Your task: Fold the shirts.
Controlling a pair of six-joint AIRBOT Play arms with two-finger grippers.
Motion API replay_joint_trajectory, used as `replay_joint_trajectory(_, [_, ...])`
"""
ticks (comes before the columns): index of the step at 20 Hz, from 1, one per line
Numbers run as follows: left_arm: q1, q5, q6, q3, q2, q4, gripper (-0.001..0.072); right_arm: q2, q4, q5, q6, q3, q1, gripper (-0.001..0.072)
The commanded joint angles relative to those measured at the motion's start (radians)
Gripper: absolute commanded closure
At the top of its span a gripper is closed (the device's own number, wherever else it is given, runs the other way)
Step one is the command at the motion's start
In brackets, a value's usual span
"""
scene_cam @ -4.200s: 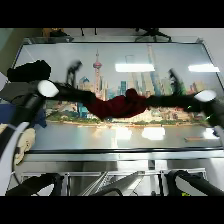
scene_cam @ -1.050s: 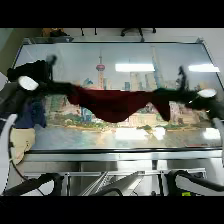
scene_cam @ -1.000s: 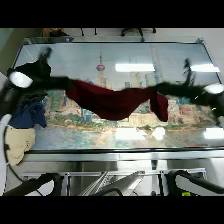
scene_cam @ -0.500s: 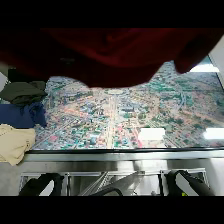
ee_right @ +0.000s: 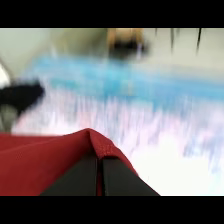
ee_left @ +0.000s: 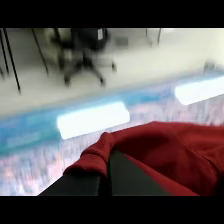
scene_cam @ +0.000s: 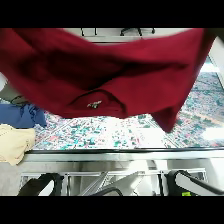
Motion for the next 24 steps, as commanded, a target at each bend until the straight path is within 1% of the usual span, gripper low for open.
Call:
replay_joint_trajectory(1, [-0.021, -0.032, -0.016, -0.197, -0.163, 0.029, 0.0698, -0.182, -0.03, 0.123, 0.013, -0.14, 0.019, 0.0696])
replay_joint_trajectory(2, [-0.032, -0.021, -0.015, -0.248, -0.213, 0.029, 0.0698, -0.222, -0.019, 0.118, -0.02, -0.203, 0.036, 0.0696])
replay_joint_trajectory(4, [-0.066, 0.051, -0.014, -0.344, -0.328, 0.03, 0.0697, -0.309, -0.019, 0.065, -0.087, -0.323, 0.086, 0.0696])
replay_joint_trajectory(6, [-0.08, 0.158, -0.006, -0.404, -0.459, 0.03, 0.0691, -0.427, -0.019, -0.065, -0.155, -0.393, 0.134, 0.0695])
replay_joint_trajectory(7, [-0.079, 0.198, -0.007, -0.408, -0.528, 0.029, 0.0642, -0.486, -0.017, -0.125, -0.176, -0.393, 0.148, 0.0687])
replay_joint_trajectory(8, [-0.076, 0.207, -0.008, -0.392, -0.587, 0.03, 0.0182, -0.533, -0.009, -0.184, -0.189, -0.391, 0.152, 0.0527])
replay_joint_trajectory(9, [-0.064, 0.19, -0.029, -0.353, -0.645, 0.029, 0.0014, -0.565, -0.001, -0.224, -0.19, -0.382, 0.15, 0.0317])
replay_joint_trajectory(10, [-0.047, 0.152, -0.038, -0.305, -0.688, 0.03, 0.0009, -0.579, -0.008, -0.241, -0.191, -0.365, 0.145, 0.0279])
replay_joint_trajectory(13, [0.015, -0.001, -0.07, -0.151, -0.75, 0.03, 0.001, -0.547, -0.07, -0.226, -0.211, -0.322, 0.088, 0.0277])
replay_joint_trajectory(15, [0.051, -0.092, -0.089, -0.106, -0.747, 0.03, 0.001, -0.507, -0.128, -0.18, -0.183, -0.323, 0.027, 0.0258])
replay_joint_trajectory(16, [0.063, -0.126, -0.097, -0.104, -0.743, 0.03, 0.001, -0.497, -0.164, -0.147, -0.15, -0.326, 0.0, 0.0151])
replay_joint_trajectory(17, [0.073, -0.161, -0.097, -0.107, -0.743, 0.031, 0.001, -0.494, -0.192, -0.109, -0.116, -0.335, -0.022, 0.0071])
replay_joint_trajectory(18, [0.081, -0.168, -0.099, -0.13, -0.741, 0.03, 0.001, -0.495, -0.206, -0.067, -0.091, -0.355, -0.04, 0.0072])
replay_joint_trajectory(21, [0.089, -0.109, -0.106, -0.267, -0.744, 0.031, 0.001, -0.495, -0.202, -0.023, -0.091, -0.48, -0.046, 0.0074])
replay_joint_trajectory(23, [0.09, -0.035, -0.106, -0.365, -0.746, 0.029, 0.001, -0.495, -0.194, -0.04, -0.103, -0.582, -0.023, 0.0073])
replay_joint_trajectory(24, [0.09, -0.002, -0.106, -0.396, -0.748, 0.029, 0.001, -0.495, -0.174, -0.07, -0.123, -0.629, -0.002, 0.0074])
